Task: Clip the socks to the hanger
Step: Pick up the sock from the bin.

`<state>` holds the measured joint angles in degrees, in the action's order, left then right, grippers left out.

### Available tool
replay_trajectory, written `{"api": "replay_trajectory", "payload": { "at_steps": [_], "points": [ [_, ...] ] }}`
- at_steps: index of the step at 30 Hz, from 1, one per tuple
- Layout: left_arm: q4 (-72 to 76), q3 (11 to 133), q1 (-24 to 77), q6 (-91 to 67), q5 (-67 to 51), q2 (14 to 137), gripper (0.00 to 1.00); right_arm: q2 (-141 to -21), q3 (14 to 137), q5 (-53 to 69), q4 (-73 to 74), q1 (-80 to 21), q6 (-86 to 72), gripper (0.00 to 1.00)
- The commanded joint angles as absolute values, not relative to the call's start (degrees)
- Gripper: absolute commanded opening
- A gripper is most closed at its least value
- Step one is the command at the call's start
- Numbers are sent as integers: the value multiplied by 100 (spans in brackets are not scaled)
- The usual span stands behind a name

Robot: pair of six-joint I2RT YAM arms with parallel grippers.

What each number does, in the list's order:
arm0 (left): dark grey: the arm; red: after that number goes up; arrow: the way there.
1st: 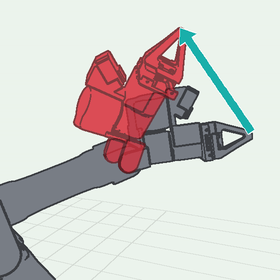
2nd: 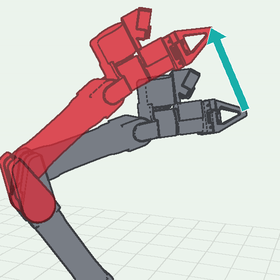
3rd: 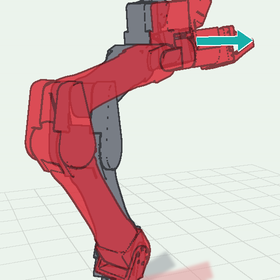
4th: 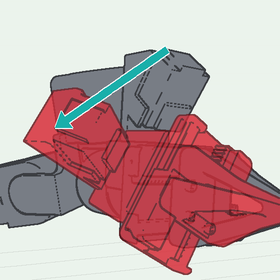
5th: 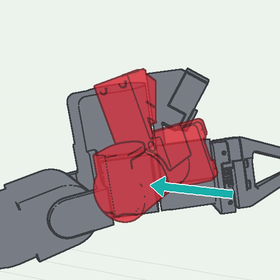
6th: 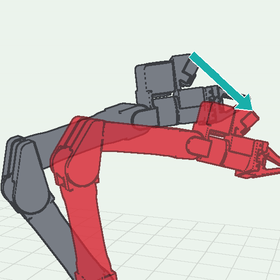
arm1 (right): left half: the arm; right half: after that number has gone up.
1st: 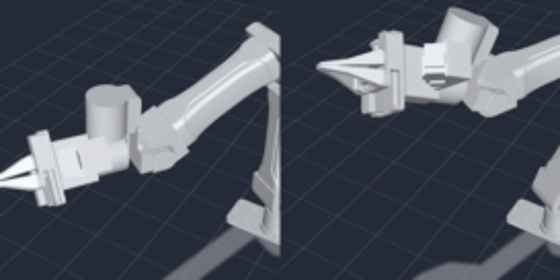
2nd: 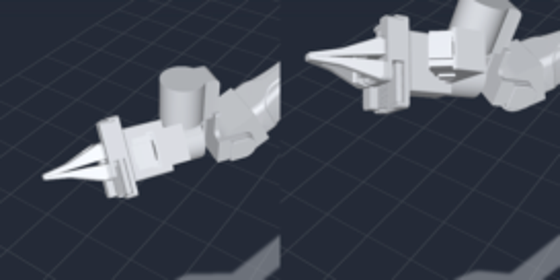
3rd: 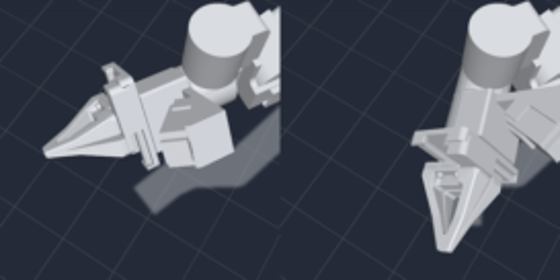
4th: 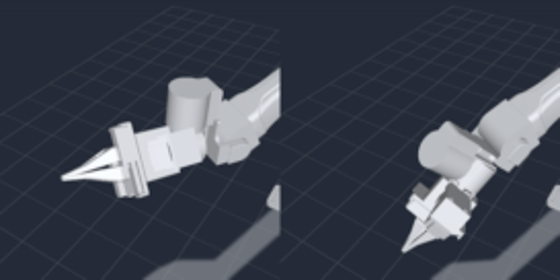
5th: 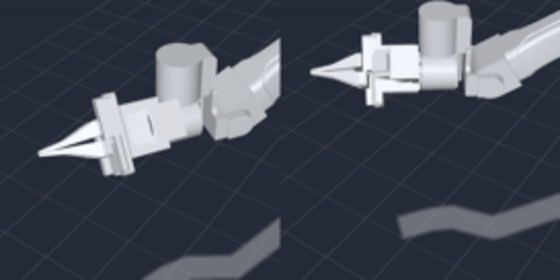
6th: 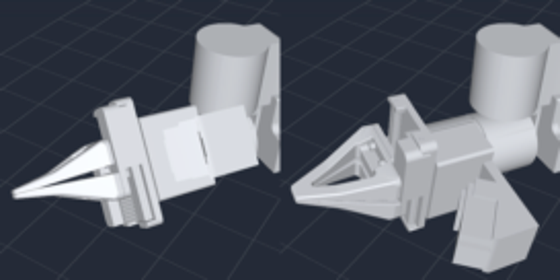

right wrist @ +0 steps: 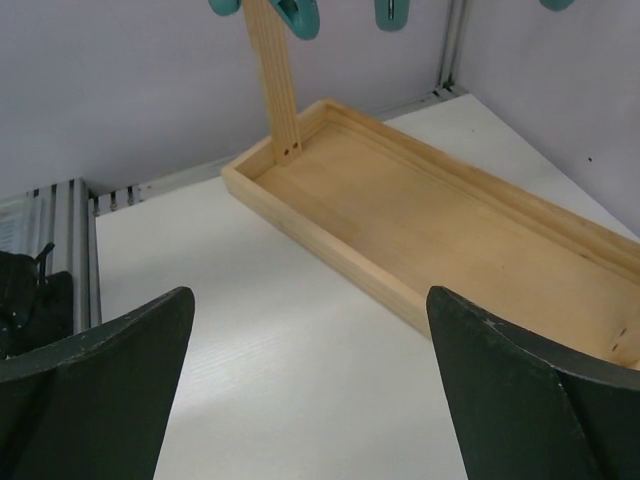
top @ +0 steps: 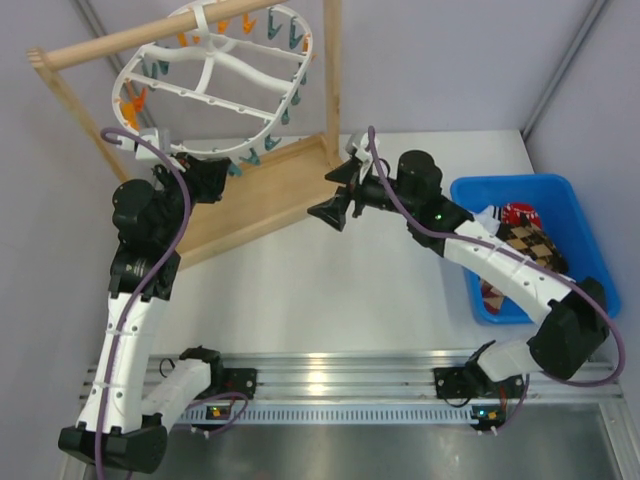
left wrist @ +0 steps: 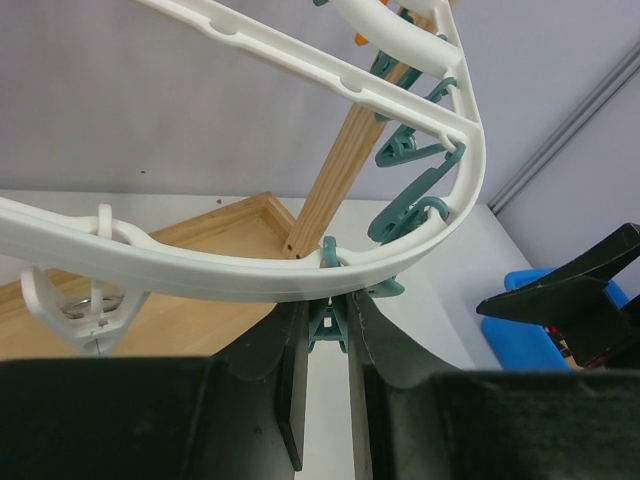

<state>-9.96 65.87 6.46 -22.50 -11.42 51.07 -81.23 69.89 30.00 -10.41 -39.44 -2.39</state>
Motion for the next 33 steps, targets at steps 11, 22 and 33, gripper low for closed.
{"api": "replay_trajectory", "payload": {
  "at_steps": [11, 22, 33],
  "points": [
    [-606, 6759, 633, -2338, -1406, 5098, 0, -7233, 7251, 3647, 4655, -530, 3170, 100],
    [-598, 6671, 642, -2382, -1398, 5071, 0, -8522, 7268, 3420, 5282, 2478, 4396, 78],
    [-571, 6618, 642, -2426, -1380, 5063, 0, -9658, 7049, 2769, 3516, 2294, 2558, 53]
  ]
}}
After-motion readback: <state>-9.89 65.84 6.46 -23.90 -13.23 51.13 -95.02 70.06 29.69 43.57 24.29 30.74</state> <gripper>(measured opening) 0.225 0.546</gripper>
